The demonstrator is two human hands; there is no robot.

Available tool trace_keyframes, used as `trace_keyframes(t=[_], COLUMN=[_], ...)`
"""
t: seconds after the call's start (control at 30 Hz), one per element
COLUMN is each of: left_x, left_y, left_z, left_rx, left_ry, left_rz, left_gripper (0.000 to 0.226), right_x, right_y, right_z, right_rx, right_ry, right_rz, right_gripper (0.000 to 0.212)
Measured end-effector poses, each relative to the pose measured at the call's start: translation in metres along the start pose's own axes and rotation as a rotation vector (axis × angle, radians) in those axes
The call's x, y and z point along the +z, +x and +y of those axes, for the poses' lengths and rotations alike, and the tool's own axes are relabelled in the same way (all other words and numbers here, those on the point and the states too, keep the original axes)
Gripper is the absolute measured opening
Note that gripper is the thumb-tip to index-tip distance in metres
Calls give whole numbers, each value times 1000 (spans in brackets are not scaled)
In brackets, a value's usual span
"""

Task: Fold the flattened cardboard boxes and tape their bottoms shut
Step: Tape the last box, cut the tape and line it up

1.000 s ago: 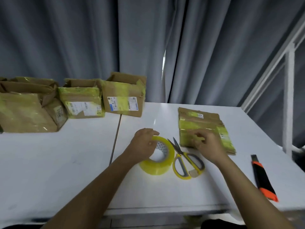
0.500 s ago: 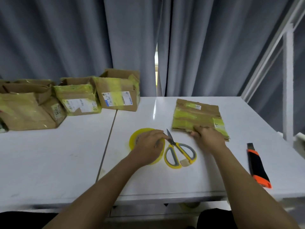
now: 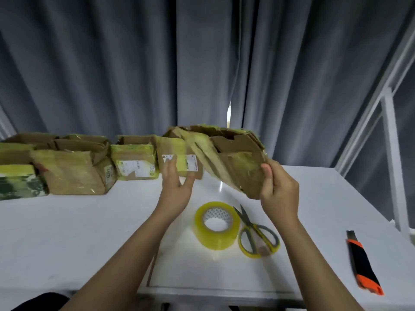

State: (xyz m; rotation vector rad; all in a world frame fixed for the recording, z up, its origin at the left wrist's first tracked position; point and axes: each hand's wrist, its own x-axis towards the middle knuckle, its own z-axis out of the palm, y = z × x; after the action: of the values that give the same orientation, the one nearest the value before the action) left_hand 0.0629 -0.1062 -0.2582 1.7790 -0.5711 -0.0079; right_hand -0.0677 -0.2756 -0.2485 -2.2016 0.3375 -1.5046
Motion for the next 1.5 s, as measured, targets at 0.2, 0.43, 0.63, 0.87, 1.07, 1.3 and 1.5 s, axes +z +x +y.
trace_keyframes(t=[0.2,0.43,0.63,0.87,1.07,1.3,1.5], left_x=[-95,-166,-155,-150,-166,-165,-164], left_y=[-2,-19,-28,-30,-24,-10,-16], left_z=[-2,-29,-55,-85,-87,-78,-77], left_rx=[-120,-194,-146,-165,-53,149,164], left_ry=[-214,-244,-199,-202,7,-77,-134], left_rz=[193,280,157,80,87,-47,-63], left_gripper=[85,78,54,55,80,67,58], right_x=[18,94,126,123,129,133,139], right_y=[3,-40,-58,-92,-106,-101,-103], right_z=[-85,-112,-128,-115,-97,-96,-91], right_rx=[257,521,589,396,464,251,43], right_ry=[459,476,548,580,518,329,186], right_rz=[-158,-417,-476,-618,-596,-445,-212], right_gripper=[24,26,30,86,85,81,78])
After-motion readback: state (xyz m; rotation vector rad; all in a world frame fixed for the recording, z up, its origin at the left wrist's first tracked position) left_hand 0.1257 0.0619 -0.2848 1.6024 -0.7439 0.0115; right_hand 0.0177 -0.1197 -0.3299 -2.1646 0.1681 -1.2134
